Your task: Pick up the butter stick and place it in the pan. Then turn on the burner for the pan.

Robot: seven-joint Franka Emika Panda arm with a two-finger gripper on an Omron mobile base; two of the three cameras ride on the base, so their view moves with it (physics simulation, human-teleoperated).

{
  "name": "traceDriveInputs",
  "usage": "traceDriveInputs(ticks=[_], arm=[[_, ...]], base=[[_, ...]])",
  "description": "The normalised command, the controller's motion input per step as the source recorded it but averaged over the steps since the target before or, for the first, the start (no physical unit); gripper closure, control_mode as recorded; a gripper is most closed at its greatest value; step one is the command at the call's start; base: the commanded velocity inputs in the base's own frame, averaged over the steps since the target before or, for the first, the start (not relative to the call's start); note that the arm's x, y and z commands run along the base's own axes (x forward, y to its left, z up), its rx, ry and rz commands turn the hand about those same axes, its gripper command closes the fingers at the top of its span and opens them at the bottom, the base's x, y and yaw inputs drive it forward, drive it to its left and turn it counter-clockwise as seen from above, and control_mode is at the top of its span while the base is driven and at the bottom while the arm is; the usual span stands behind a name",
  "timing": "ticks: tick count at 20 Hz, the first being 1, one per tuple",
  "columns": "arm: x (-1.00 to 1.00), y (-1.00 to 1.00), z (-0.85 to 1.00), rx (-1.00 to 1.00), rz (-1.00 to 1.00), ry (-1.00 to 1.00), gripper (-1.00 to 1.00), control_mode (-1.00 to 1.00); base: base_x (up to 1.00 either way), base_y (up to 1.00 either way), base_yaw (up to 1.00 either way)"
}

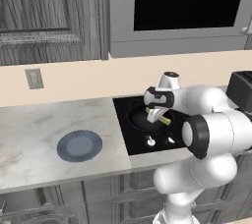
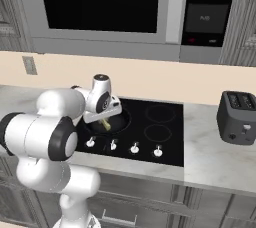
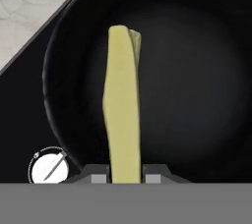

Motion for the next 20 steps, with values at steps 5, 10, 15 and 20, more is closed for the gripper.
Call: traceDriveInputs(ticks=[5,10,15,20], arm=[[0.09,0.0,-0.15,0.0,-0.03,0.0,1.0,-1.0],[0.07,0.0,-0.16,0.0,-0.04,0.0,1.0,-1.0],[0.06,0.0,-0.16,0.0,-0.04,0.0,1.0,-1.0],[0.09,0.0,-0.15,0.0,-0.04,0.0,1.0,-1.0]], base=[[0.0,0.0,0.0],[0.0,0.0,0.0],[0.0,0.0,0.0],[0.0,0.0,0.0]])
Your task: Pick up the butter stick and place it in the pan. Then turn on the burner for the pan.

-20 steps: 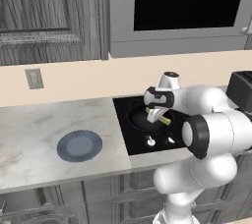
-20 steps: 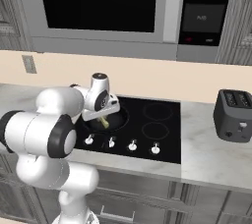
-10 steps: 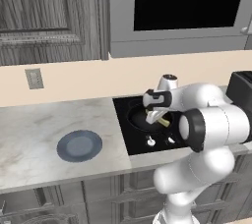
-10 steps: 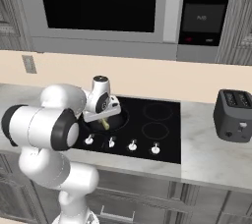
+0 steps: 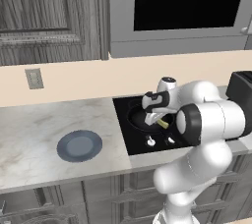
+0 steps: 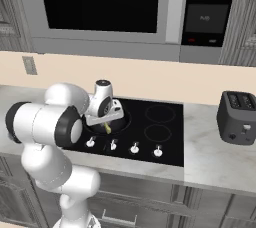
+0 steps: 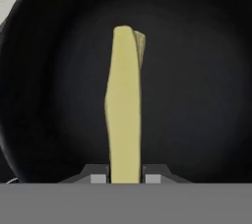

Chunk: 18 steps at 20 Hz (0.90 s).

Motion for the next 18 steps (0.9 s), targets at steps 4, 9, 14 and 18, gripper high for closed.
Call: traceDriveInputs(ticks=[4,9,14,18], arm=[[0.14,0.0,-0.12,0.0,-0.03,0.0,1.0,-1.0],[0.17,0.0,-0.09,0.0,-0.03,0.0,1.0,-1.0],[0.23,0.06,-0.08,0.0,-0.02,0.0,1.0,-1.0],[0.18,0.09,-0.14,0.0,-0.02,0.0,1.0,-1.0]], base=[[0.0,0.0,0.0],[0.0,0.0,0.0],[0.0,0.0,0.0],[0.0,0.0,0.0]])
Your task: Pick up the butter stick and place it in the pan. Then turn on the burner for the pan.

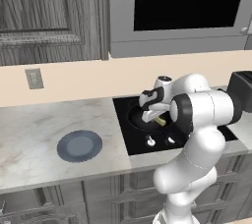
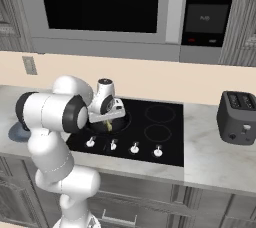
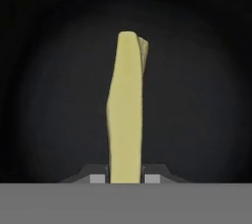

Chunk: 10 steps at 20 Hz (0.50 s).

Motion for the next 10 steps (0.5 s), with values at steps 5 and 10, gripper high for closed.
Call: traceDriveInputs(ticks=[5,10], arm=[[0.1,0.05,-0.17,0.0,-0.02,0.0,1.0,-1.0],[0.09,0.03,-0.2,0.0,-0.02,0.0,1.0,-1.0]], base=[[0.0,0.0,0.0],[0.0,0.0,0.0]])
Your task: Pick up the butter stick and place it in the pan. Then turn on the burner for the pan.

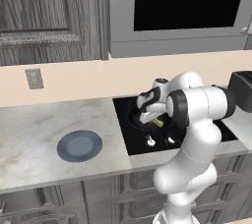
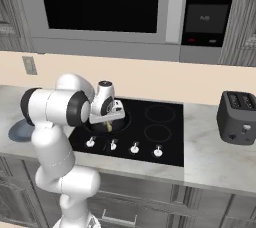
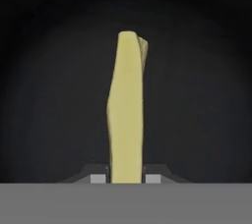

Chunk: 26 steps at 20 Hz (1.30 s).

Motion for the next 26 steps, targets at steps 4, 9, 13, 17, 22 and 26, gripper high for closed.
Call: traceDriveInputs(ticks=[4,9,13,17,22,26], arm=[[0.08,0.05,-0.16,0.0,-0.02,0.0,-1.0,-1.0],[0.0,0.0,0.0,0.0,0.0,0.0,-1.0,-1.0],[0.0,0.0,0.0,0.0,0.0,0.0,-1.0,-1.0],[0.0,0.0,0.11,0.0,0.0,0.0,-1.0,-1.0],[-0.03,0.0,0.31,0.0,-0.05,0.0,-1.0,-1.0],[-0.27,0.0,0.18,0.0,-0.05,0.0,-1.0,-1.0]], base=[[0.0,0.0,0.0],[0.0,0.0,0.0],[0.0,0.0,0.0],[0.0,0.0,0.0],[0.0,0.0,0.0],[0.0,0.0,0.0]])
